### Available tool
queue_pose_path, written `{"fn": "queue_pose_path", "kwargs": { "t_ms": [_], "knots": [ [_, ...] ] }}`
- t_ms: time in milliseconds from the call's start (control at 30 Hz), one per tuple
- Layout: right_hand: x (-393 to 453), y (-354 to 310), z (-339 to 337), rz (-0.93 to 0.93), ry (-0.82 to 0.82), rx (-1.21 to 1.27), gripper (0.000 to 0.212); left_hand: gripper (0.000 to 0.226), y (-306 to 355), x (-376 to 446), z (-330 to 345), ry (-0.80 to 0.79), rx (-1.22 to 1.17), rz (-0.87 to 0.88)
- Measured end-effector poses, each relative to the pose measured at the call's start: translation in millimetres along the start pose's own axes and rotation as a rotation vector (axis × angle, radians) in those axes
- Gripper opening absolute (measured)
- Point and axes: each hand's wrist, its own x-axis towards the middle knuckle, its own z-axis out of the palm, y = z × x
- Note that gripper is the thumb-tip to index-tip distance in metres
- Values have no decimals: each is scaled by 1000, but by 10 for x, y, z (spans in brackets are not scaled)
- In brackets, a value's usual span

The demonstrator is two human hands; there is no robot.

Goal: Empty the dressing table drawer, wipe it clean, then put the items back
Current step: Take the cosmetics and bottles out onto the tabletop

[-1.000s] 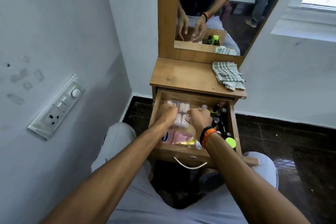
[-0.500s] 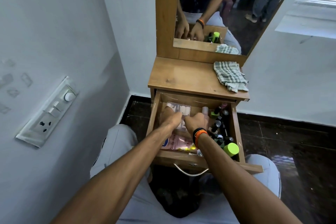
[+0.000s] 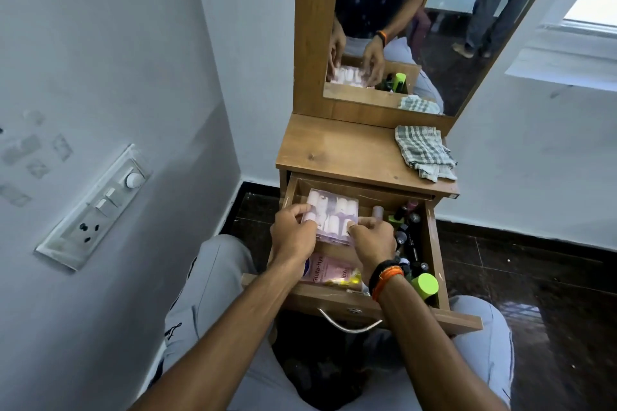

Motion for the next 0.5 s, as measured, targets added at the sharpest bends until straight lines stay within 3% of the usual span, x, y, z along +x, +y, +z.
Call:
{"fn": "queue_pose_path", "kwargs": {
  "t_ms": [233, 500],
  "knots": [
    [-78, -398, -18, -232, -17, 42, 7, 34, 251, 77, -123, 51, -179, 120],
    [450, -1108, 366, -305, 53, -81, 8, 21, 836, 792, -44, 26, 16, 281]
  ]
}}
